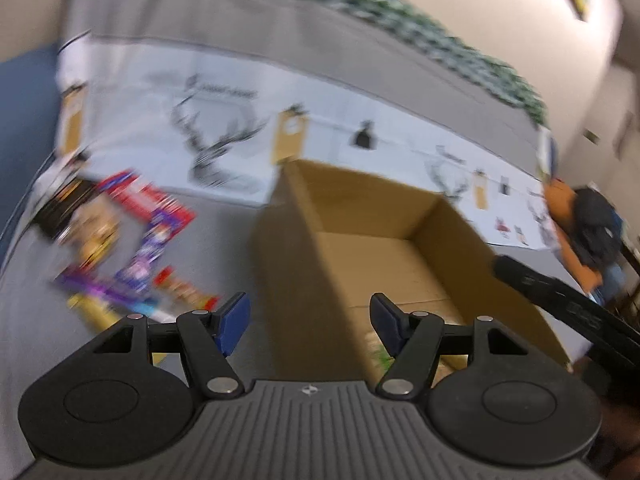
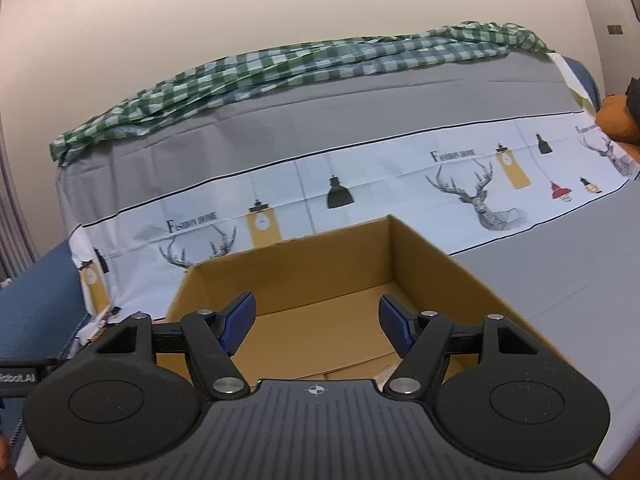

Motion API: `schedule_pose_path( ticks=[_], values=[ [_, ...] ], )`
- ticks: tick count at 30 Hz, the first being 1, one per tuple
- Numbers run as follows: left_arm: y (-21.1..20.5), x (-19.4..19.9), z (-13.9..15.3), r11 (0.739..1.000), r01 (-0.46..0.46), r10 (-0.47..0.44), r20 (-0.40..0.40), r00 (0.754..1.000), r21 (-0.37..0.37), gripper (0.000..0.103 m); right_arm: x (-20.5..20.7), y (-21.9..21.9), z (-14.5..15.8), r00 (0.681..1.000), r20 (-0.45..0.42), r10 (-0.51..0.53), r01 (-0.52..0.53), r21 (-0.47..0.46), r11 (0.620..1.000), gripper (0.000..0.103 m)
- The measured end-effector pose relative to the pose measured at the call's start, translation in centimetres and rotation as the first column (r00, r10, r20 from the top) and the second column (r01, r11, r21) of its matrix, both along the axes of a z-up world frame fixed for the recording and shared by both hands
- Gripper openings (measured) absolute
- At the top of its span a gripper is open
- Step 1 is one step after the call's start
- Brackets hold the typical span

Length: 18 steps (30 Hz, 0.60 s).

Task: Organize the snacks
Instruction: 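Open both tools to drop the peanut bag and rice-cake bar into the box, then move both tools back toward the remaining snacks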

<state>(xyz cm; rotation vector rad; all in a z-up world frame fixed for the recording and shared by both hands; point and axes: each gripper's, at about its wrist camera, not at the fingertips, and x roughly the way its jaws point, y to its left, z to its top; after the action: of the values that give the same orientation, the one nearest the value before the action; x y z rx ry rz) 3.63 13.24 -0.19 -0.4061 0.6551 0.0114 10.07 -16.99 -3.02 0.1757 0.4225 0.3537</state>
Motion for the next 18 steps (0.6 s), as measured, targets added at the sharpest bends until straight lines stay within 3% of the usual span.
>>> schedule_pose_path(
  ticks=[3,8,13,16,18],
  values=[
    [1.9,-1.0,-0.6,0.997,-0.061,0.06,-0.012,0.998,-0.052,0.072,-0.6,0.8,0.2,1.0,0.0,0.025,-0.025,0.003,1.0,0.07],
    [4.1,-4.1,-3.5,0.972,-0.234,0.232,-0.059,0.971,-0.023,0.074,-1.7,2.5,0.7,0.997,-0.003,0.08,-0.08,0.005,0.997,0.069],
    [5.2,-5.3,-5.1,0.9,-0.422,0.432,-0.087,0.898,0.114,0.09,-2.4,4.4,0.9,0.99,-0.009,0.138,-0.138,-0.006,0.99,0.069],
    [5.8,-4.7,-5.9,0.88,-0.445,0.468,-0.139,0.873,0.167,0.102,-2.7,5.3,1.0,0.987,-0.016,0.16,-0.16,-0.007,0.987,0.069],
    [6.0,-4.3,-6.8,0.88,-0.436,0.468,-0.189,0.863,0.187,0.102,-2.7,5.8,1.0,0.985,-0.025,0.172,-0.172,-0.005,0.985,0.069]
  ],
)
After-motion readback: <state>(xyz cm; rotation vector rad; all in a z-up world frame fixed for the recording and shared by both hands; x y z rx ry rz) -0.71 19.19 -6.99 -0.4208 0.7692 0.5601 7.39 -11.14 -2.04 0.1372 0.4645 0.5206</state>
